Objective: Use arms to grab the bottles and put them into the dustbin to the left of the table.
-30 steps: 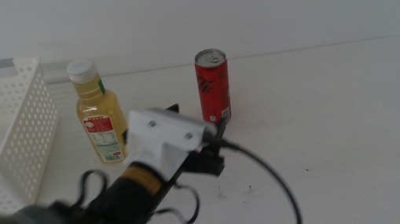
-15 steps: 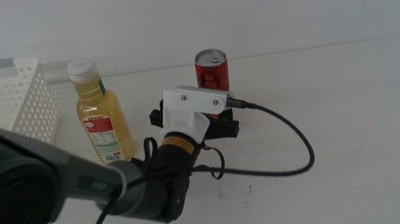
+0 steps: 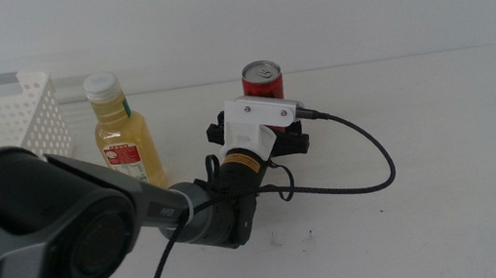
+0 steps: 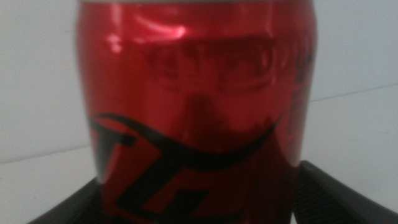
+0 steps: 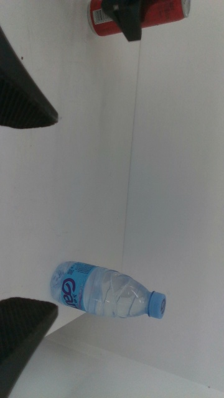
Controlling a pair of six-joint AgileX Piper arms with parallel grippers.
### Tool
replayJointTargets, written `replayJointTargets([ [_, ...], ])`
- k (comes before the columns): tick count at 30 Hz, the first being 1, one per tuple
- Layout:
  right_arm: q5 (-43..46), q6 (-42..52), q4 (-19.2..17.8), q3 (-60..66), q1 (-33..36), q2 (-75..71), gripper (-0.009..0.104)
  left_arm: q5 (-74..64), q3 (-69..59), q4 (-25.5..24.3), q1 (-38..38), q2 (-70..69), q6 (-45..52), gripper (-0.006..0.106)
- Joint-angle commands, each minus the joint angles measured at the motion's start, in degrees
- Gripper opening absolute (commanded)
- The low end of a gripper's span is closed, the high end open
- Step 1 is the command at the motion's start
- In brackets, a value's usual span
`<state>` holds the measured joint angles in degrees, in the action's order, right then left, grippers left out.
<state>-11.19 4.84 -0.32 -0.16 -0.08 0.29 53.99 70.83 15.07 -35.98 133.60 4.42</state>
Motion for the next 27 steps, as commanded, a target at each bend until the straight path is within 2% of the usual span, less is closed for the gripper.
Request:
replayJointTargets([
  [1, 0.4, 0.1, -0.4, 0.2, -0.5, -0.3, 0.079, 0.2, 1.9, 0.2, 0.2, 1.3, -0.1, 0.09],
  [3, 0.4, 0.1, -0.4, 0.2, -0.5, -0.3, 0.079, 0.2, 2.5, 0.2, 0.2, 2.1, -0.1, 0.088],
  [5, 0.4, 0.1, -0.4, 0.2, -0.5, -0.3, 0.079, -1.5, 2.5, 0.1, 0.5, 1.9, 0.6, 0.08],
  [7, 0.4, 0.1, -0.4, 0.2, -0.5, -0.3, 0.079, -2.0, 2.5, -1.5, 0.7, 1.8, 0.9, 0.066],
  [14, 0.4, 0.1, -0.4, 0.2, -0.5, -0.3, 0.079, -6.5, -0.1, -1.3, 0.5, -5.1, 3.0, -0.002],
  [18, 0.4, 0.1, -0.4, 0.2, -0.5, -0.3, 0.079, -17.0, -4.2, -2.1, 0.4, -14.9, 3.3, -0.002],
  [24, 0.4, 0.1, -0.4, 0.2, -0.5, -0.3, 0.079, -39.8, -4.9, -0.1, 0.5, -28.5, 3.3, -0.002],
  [27, 0.4, 0.1, -0.4, 0.2, -0.5, -0.3, 0.079, -50.5, -4.0, -2.2, 1.2, -33.7, 3.3, -0.002],
])
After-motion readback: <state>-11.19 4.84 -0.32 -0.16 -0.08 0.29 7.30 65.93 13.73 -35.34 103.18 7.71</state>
